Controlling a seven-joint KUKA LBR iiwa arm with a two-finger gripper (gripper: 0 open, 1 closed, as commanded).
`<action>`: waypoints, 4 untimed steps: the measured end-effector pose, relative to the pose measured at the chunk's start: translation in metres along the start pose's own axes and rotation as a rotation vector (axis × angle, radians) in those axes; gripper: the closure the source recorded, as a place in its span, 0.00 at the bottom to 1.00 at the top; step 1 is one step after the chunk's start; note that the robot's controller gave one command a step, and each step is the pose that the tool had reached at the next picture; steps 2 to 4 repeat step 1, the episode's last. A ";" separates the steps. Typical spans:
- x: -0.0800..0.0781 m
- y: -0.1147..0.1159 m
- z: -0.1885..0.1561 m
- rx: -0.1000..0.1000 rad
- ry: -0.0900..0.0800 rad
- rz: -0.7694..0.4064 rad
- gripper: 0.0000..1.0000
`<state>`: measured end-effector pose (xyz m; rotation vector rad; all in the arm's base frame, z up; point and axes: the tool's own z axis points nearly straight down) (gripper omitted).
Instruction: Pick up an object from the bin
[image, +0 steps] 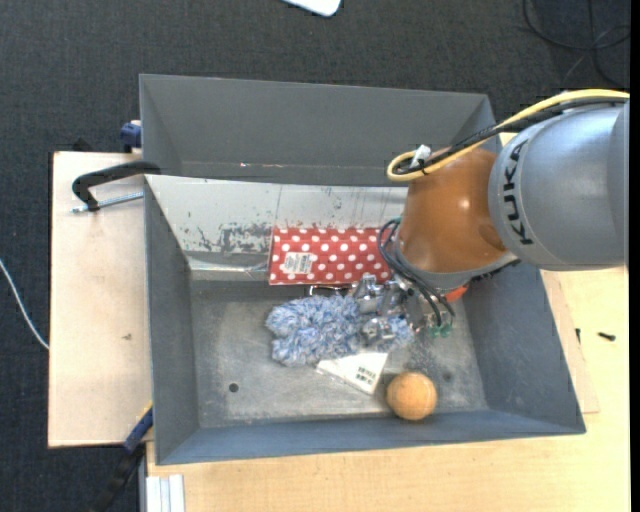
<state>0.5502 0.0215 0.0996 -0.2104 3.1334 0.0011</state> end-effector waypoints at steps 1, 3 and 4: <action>-0.002 0.000 -0.010 0.001 -0.007 -0.001 1.00; -0.002 0.000 -0.010 0.001 -0.007 -0.001 1.00; -0.002 0.000 -0.010 0.001 -0.007 -0.001 1.00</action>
Offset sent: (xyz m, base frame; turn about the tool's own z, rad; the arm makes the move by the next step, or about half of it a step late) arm 0.0000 0.0001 0.0768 0.0000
